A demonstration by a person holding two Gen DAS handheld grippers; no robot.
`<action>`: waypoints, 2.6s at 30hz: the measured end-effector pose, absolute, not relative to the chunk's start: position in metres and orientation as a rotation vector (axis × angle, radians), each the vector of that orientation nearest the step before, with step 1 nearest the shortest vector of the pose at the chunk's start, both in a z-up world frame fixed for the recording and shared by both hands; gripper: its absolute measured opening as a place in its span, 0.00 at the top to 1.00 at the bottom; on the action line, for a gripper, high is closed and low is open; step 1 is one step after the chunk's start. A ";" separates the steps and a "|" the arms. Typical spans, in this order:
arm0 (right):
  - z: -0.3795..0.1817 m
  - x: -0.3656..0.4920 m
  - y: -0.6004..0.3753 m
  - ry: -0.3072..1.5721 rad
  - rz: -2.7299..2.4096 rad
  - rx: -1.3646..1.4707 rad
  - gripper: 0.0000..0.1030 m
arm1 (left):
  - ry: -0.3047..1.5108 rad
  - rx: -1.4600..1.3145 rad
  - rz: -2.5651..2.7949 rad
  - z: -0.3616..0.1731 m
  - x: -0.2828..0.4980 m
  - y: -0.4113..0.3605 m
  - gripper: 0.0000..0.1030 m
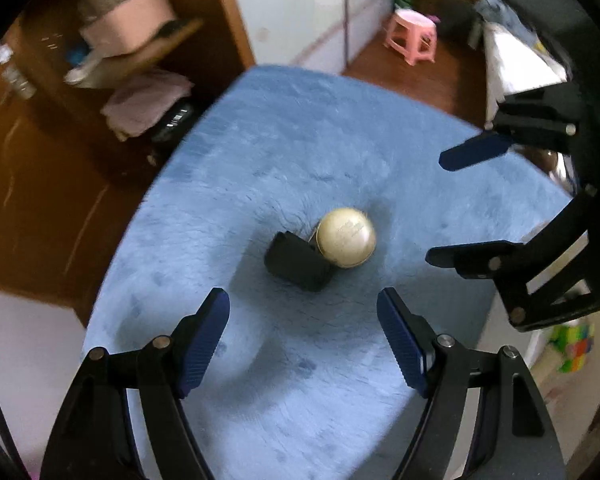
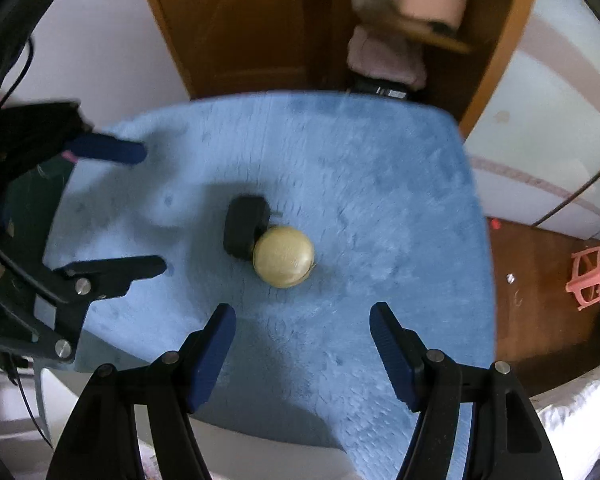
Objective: Organize rigid objects
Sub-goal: 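Grasp the black plug charger with the left tool while the right tool grasps the gold round tin, then carry the charger into the tray with the left tool while the right tool carries the gold tin there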
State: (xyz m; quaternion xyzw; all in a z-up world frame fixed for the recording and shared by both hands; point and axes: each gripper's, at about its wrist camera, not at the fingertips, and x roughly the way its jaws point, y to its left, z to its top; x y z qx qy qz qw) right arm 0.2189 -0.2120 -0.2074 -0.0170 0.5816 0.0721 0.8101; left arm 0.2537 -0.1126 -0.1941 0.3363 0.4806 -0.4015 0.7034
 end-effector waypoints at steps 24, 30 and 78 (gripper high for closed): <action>-0.275 0.265 -0.212 1.390 0.164 0.026 0.32 | 1.198 0.740 -1.091 -0.269 0.299 -0.131 0.23; -0.277 0.283 -0.215 1.418 0.173 0.100 0.32 | 1.158 0.734 -1.113 -0.274 0.297 -0.135 0.24; -0.127 0.164 -0.191 1.113 0.132 0.007 0.46 | 1.067 0.404 -0.579 -0.113 0.153 -0.036 0.34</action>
